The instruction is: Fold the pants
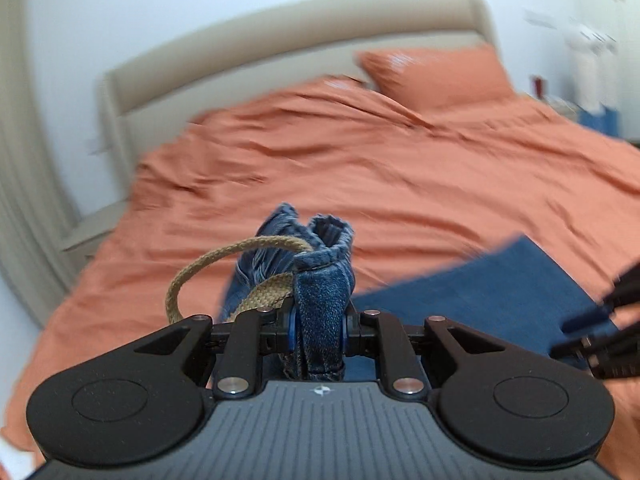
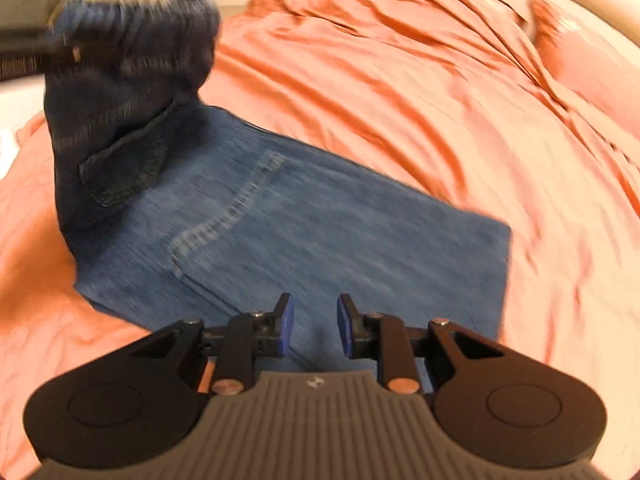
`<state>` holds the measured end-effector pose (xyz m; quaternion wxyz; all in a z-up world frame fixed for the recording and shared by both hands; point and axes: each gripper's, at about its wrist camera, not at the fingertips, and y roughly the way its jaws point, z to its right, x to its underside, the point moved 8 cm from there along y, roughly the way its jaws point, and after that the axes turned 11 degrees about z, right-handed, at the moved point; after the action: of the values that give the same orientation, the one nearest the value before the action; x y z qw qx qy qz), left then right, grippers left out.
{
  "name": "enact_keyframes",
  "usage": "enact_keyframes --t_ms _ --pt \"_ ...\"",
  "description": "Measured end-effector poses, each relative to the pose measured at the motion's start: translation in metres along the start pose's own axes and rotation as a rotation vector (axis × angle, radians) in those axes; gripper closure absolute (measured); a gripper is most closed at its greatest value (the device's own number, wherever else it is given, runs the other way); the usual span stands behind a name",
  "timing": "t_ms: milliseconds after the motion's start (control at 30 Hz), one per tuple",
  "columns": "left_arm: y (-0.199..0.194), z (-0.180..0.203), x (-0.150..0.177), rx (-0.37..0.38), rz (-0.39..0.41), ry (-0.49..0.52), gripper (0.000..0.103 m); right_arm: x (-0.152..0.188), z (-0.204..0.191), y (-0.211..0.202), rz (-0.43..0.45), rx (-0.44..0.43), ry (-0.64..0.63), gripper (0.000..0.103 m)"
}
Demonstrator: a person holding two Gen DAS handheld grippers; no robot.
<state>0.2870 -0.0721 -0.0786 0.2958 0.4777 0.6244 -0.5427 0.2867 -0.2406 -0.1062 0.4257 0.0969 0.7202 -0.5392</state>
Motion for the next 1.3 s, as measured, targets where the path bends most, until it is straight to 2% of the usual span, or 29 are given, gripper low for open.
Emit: enact_keyframes --t_ms 100,200,267,300,400,433,533,633,733,867,1033,1167,1233,1267,1300 --pt "0.012 0.042 0.035 0.084 -0.073 0.026 0.083 0.021 0.018 -0.008 -0.001 0.011 0.058 0.083" --pt "0.02 0.069 0.071 0.135 -0.161 0.035 0.082 0.04 0.024 -0.008 -0.011 0.004 0.099 0.083" --pt "0.02 0.075 0.088 0.166 -0.211 0.012 0.078 0.051 0.025 -0.007 -0.019 -0.007 0.115 0.083" --pt "0.019 0.074 0.093 0.196 -0.236 -0.016 0.071 0.056 0.027 -0.01 -0.022 -0.015 0.119 0.083" --pt "0.018 0.068 0.098 0.308 -0.305 -0.148 0.051 0.061 0.022 -0.01 -0.016 -0.045 0.122 0.083" --pt "0.016 0.065 0.098 0.343 -0.328 -0.19 0.048 0.06 0.019 -0.01 -0.012 -0.056 0.125 0.082" --pt "0.019 0.049 0.09 0.414 -0.353 -0.305 0.046 0.052 0.01 -0.008 0.007 -0.092 0.141 0.082" --pt "0.008 0.029 0.074 0.482 -0.32 -0.366 0.043 0.038 0.002 -0.008 0.034 -0.128 0.163 0.069" --pt "0.002 0.0 0.057 0.445 -0.262 -0.35 0.04 0.02 -0.002 -0.003 0.058 -0.176 0.241 0.063" --pt "0.012 -0.05 0.048 0.305 -0.219 -0.288 0.04 -0.001 -0.002 0.015 0.074 -0.202 0.358 0.063" --pt "0.033 -0.103 0.051 0.188 -0.198 -0.306 0.04 -0.018 0.009 0.055 0.063 -0.263 0.637 0.063" --pt "0.042 -0.13 0.068 0.153 -0.215 -0.362 0.04 -0.026 0.015 0.085 0.053 -0.246 0.706 0.064" --pt "0.047 -0.136 0.076 0.155 -0.227 -0.401 0.04 -0.024 0.013 0.099 0.022 -0.263 0.744 0.064" --pt "0.047 -0.138 0.08 0.157 -0.23 -0.415 0.04 -0.021 0.013 0.104 0.006 -0.273 0.762 0.067" --pt "0.047 -0.14 0.083 0.157 -0.232 -0.424 0.04 -0.017 0.01 0.107 -0.009 -0.291 0.779 0.081"
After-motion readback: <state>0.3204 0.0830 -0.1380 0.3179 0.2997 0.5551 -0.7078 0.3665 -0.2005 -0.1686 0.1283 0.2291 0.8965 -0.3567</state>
